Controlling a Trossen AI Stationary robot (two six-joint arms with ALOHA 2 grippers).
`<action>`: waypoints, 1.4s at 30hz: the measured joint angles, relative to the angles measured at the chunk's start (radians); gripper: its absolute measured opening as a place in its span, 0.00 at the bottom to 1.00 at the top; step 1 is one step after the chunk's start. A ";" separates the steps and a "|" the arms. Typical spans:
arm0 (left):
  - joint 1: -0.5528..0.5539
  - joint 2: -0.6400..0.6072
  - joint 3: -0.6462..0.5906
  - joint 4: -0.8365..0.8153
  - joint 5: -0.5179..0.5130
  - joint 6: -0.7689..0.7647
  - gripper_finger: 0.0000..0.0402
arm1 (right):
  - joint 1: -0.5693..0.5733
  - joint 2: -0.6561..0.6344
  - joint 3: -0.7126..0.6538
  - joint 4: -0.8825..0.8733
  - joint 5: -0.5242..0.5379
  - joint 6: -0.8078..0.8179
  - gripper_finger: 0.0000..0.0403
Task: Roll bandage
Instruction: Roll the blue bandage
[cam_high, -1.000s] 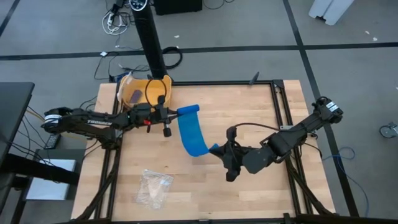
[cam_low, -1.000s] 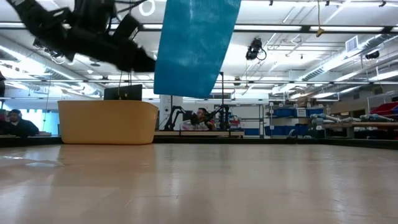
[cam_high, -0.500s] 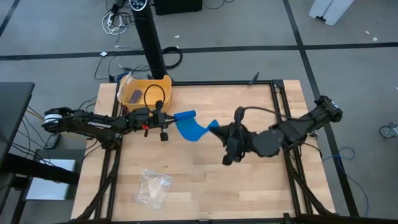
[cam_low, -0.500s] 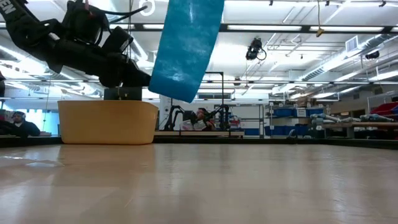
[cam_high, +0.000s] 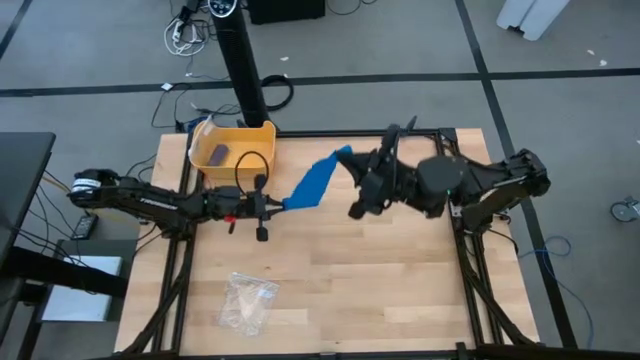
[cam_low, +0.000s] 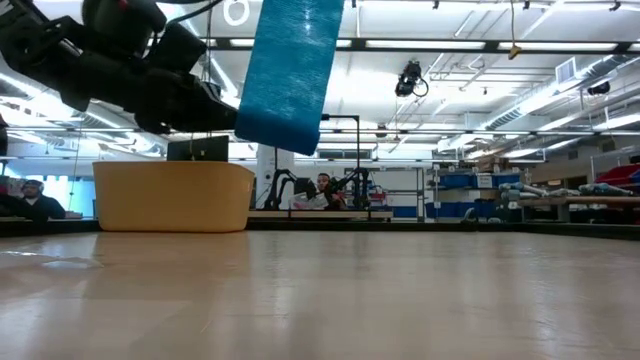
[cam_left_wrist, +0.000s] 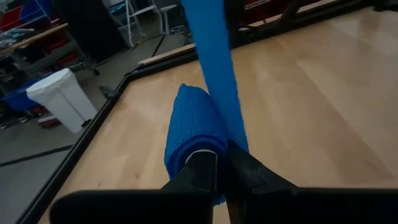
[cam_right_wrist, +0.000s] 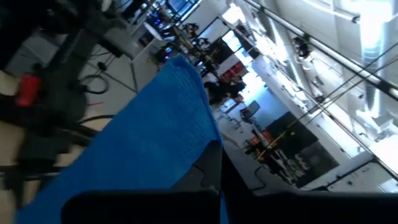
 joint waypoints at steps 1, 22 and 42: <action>-0.017 0.000 0.000 0.000 -0.011 0.000 0.05 | -0.017 0.000 0.005 0.003 -0.011 -0.005 0.00; -0.556 -0.005 0.340 -0.419 -0.480 0.113 0.05 | -0.399 0.000 -0.016 -0.142 -0.343 0.185 0.00; -0.755 -0.003 0.586 -0.752 -0.651 0.132 0.05 | -0.721 0.000 -0.440 0.218 -0.834 0.388 0.00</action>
